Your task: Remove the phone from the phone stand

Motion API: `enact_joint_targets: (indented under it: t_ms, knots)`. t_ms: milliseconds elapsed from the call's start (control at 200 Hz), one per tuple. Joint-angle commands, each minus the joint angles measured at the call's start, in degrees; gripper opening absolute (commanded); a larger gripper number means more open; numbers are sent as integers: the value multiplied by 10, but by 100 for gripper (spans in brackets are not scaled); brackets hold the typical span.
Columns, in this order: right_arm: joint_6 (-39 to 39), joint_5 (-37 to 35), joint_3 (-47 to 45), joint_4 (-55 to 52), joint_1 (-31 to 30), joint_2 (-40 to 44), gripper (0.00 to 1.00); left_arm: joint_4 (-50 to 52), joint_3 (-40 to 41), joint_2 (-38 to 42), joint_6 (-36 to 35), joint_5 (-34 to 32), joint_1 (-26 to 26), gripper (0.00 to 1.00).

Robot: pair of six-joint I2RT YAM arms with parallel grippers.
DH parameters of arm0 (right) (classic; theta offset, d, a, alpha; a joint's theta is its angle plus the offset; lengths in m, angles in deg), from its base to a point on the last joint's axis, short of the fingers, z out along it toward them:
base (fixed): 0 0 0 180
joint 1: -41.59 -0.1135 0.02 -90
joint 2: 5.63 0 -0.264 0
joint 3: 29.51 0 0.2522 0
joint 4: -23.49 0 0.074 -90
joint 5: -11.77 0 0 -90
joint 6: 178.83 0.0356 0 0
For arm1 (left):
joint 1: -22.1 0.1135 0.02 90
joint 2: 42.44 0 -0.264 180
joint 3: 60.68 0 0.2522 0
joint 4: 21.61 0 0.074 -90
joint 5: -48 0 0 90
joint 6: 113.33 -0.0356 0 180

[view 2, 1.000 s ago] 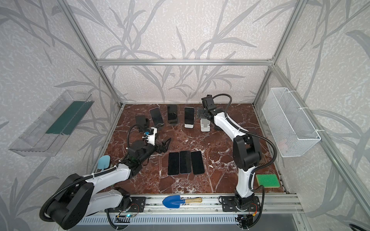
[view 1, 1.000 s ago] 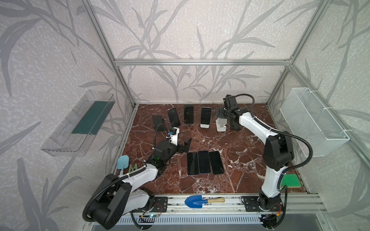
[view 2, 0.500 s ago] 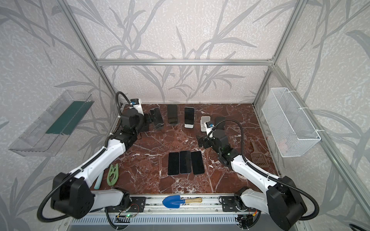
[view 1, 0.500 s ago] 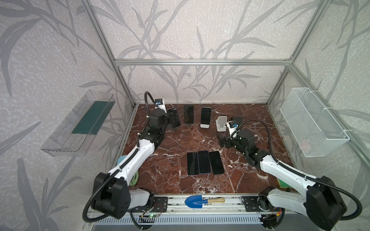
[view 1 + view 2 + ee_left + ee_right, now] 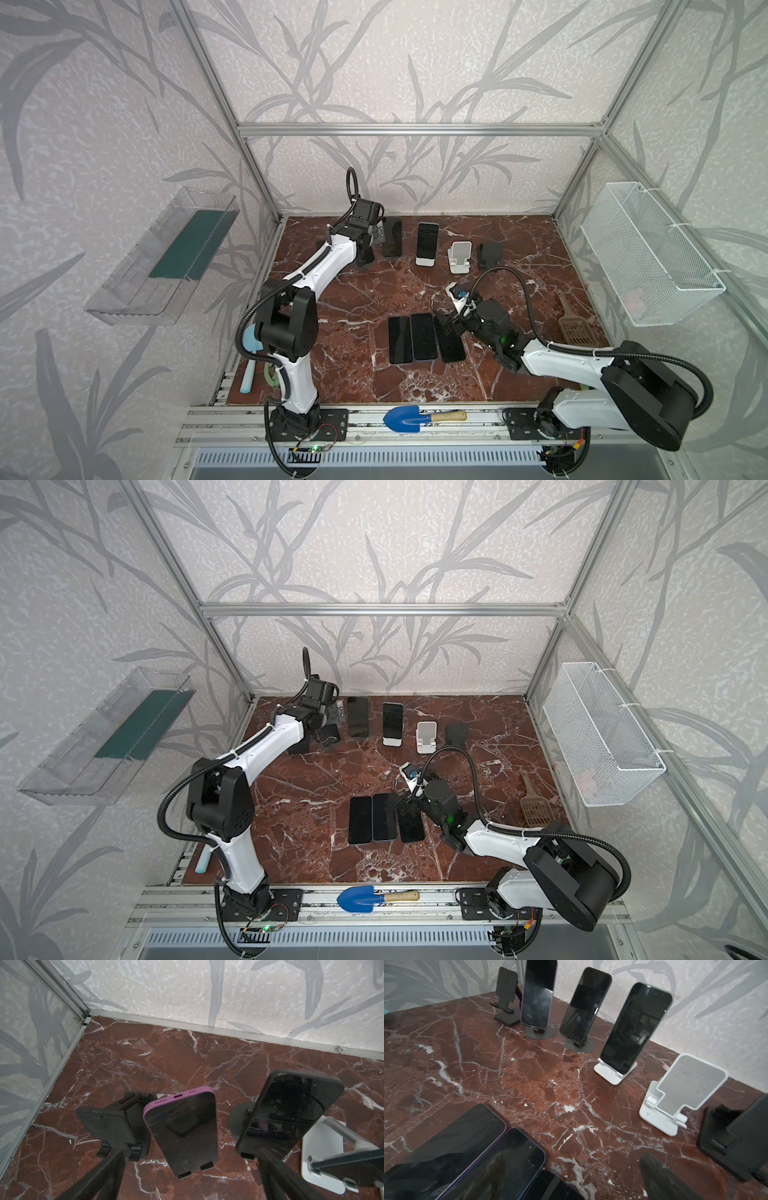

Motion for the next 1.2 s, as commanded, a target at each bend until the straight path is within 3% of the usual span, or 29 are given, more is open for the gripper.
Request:
enact_joint_targets:
  t_ms: [0,70,240,1195]
  knots:
    - [-17,-13,-7,84,-16,-3,99,57,-44,-29,47,-46,0,99]
    - [-17,-20,-23,121,-22,-5,99,60,-63,-46,57,-51,0,99]
    - [-10,-31,-21,89,-23,20,99,73,-90,-65,67,-87,1,99]
    - [4,-45,-13,68,-22,26,99,114,-218,-186,74,-139,4,99]
